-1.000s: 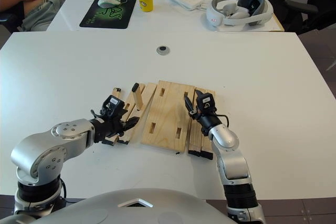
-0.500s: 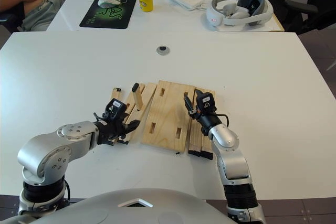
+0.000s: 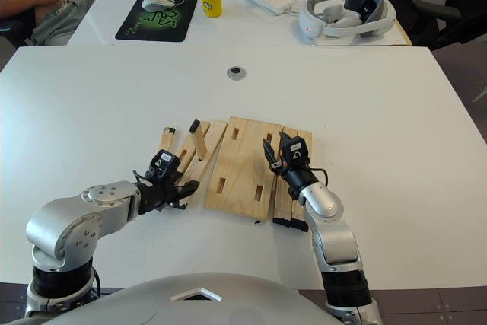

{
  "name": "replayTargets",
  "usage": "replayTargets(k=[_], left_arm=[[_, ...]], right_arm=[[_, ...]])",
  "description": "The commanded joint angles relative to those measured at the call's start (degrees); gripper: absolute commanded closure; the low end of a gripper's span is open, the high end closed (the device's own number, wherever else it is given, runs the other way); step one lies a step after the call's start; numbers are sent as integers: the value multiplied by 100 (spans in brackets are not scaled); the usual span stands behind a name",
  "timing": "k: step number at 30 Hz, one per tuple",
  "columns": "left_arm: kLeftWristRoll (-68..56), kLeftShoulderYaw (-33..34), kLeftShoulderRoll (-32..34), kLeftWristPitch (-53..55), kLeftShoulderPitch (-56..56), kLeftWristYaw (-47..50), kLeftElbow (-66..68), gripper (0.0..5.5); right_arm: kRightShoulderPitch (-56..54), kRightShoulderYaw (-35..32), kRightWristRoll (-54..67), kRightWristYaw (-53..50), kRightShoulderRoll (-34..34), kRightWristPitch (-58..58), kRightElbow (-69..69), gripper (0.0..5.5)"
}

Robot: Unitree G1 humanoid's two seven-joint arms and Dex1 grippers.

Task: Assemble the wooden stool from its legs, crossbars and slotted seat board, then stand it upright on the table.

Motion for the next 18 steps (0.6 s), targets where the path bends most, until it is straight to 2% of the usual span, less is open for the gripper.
replayTargets(k=[1,17,18], left_arm=[[60,-3,111,8,-28,-80,46,272],[34,-340,357,47,25,-307,121,272],[57,-342,381,-22,10,-326,218,285]], right_arm=[[81,20,-40,-61,34,-3,-68,327],[167,29,-43,-123,67,99,-244,327],[181,22,-44,-137,71,104,-262,327]])
